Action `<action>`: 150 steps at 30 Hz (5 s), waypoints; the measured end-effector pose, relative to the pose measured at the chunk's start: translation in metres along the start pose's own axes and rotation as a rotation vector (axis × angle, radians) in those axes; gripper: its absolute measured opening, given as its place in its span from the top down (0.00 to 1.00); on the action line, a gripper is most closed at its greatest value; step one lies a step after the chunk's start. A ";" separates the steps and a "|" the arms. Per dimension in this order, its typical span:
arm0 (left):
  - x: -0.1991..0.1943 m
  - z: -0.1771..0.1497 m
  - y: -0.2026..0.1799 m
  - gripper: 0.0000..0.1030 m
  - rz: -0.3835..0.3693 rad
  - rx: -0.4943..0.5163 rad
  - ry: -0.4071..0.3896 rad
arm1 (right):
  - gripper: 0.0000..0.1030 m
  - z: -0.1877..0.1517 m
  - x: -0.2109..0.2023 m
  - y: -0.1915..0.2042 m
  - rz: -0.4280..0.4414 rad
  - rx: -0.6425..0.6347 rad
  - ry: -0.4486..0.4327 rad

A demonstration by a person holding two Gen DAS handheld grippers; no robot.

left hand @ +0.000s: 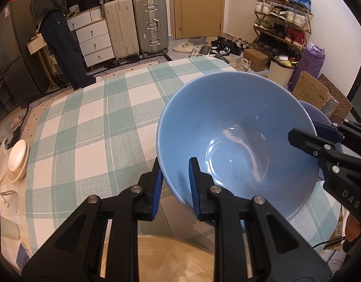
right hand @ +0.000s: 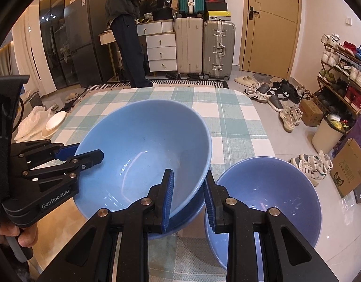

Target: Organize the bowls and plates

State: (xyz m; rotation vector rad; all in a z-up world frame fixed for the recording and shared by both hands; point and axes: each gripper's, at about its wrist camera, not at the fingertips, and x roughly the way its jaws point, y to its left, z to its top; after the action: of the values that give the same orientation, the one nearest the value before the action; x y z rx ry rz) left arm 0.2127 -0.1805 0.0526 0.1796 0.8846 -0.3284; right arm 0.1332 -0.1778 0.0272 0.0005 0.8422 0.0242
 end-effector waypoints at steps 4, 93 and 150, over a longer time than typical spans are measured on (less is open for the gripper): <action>0.013 0.000 0.003 0.82 -0.002 -0.005 0.013 | 0.75 -0.001 0.007 -0.002 -0.003 -0.001 0.015; -0.030 -0.018 -0.069 0.02 -0.191 0.015 -0.025 | 0.00 -0.029 -0.085 -0.096 -0.045 0.122 -0.084; 0.023 -0.033 -0.190 0.38 -0.286 0.016 0.055 | 0.25 -0.081 -0.022 -0.175 -0.151 0.191 0.093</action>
State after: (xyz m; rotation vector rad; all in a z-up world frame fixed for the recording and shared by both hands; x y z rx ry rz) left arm 0.1353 -0.3533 0.0100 0.0764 0.9635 -0.5986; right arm 0.0620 -0.3540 -0.0116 0.1160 0.9334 -0.1998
